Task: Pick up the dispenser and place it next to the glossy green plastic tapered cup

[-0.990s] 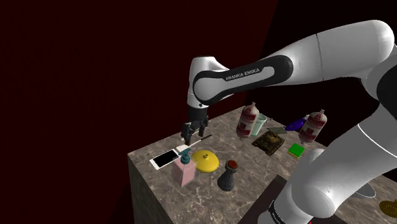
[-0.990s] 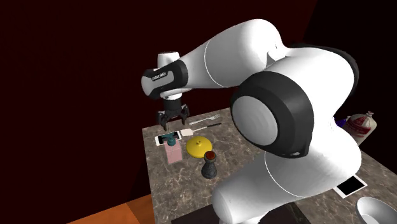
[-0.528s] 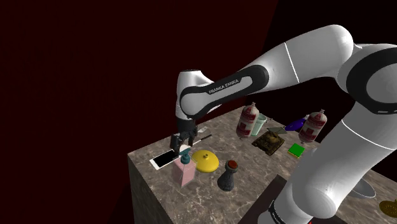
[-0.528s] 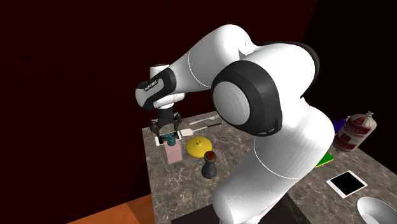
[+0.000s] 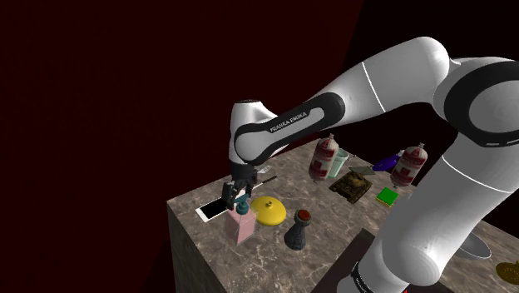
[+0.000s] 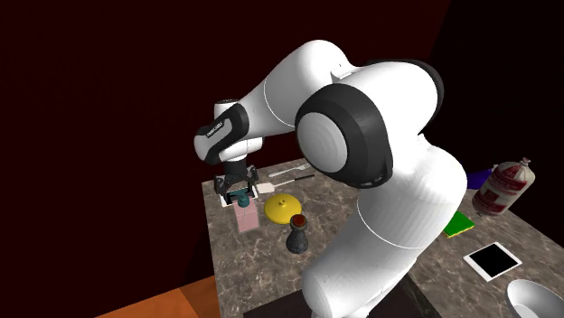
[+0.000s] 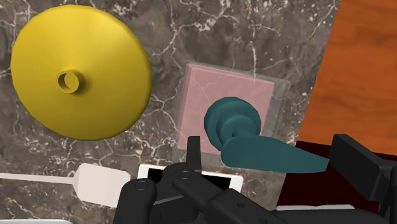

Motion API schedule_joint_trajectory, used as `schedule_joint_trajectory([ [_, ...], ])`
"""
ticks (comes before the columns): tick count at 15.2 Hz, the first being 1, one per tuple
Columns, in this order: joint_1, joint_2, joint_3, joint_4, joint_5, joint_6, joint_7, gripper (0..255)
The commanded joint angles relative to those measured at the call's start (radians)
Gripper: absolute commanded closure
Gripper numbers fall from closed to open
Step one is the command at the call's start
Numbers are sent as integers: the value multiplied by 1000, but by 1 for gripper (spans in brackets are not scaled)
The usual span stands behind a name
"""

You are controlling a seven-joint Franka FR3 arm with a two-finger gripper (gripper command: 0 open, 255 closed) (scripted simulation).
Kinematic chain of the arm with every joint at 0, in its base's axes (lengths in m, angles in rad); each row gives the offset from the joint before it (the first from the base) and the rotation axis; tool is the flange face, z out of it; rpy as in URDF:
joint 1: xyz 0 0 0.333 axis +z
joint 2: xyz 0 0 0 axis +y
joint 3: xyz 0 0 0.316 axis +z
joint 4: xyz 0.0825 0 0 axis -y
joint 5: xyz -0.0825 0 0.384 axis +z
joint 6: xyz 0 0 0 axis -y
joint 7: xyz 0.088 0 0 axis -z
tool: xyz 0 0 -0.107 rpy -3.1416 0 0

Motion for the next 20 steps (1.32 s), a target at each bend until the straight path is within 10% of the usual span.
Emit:
schedule_joint_trajectory([
  [1, 0, 0, 0, -1, 0, 1, 0, 0],
  [4, 0, 0, 0, -1, 0, 1, 0, 0],
  [5, 0, 0, 0, -1, 0, 1, 0, 255],
  [20, -1, -50, -4, 35, 3, -84, 1, 255],
])
